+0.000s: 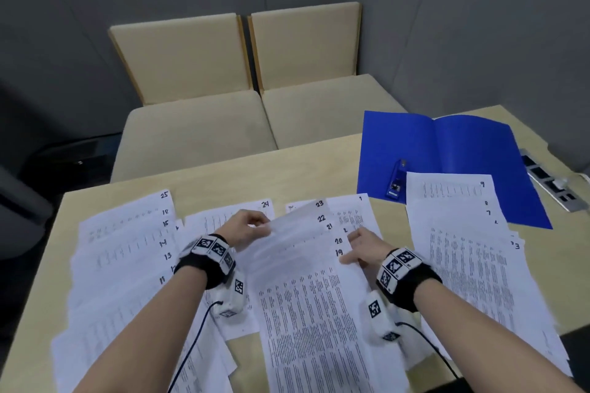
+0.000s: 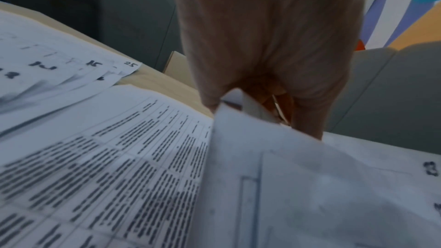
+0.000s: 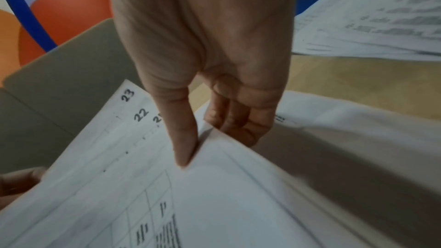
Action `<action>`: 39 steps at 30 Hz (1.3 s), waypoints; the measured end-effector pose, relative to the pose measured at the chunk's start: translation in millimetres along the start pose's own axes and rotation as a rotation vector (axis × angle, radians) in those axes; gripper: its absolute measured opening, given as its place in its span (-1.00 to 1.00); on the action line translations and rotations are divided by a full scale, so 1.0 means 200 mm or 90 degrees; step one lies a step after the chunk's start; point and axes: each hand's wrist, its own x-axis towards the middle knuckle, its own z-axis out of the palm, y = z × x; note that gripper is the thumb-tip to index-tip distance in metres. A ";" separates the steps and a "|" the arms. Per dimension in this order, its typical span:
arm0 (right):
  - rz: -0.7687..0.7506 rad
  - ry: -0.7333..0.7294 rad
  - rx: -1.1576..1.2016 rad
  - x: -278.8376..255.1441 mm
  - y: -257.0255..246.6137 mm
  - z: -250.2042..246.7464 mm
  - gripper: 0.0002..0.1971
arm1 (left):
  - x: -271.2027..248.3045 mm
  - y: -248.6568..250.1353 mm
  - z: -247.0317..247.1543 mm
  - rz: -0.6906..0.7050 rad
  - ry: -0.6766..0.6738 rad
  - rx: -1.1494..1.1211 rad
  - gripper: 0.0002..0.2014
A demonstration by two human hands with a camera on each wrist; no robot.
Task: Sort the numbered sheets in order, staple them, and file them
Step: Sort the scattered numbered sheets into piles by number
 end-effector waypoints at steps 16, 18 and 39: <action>0.037 0.049 -0.137 0.06 -0.02 0.09 -0.70 | 0.00 -0.07 0.03 -0.017 0.002 -0.014 -0.93; 0.018 0.055 -0.153 0.06 -0.02 0.11 -0.73 | 0.02 -0.10 0.03 -0.026 -0.006 -0.008 -0.92; -0.035 0.049 0.035 0.03 0.06 0.06 -0.78 | 0.24 -0.27 -0.18 -0.062 0.259 0.368 -0.89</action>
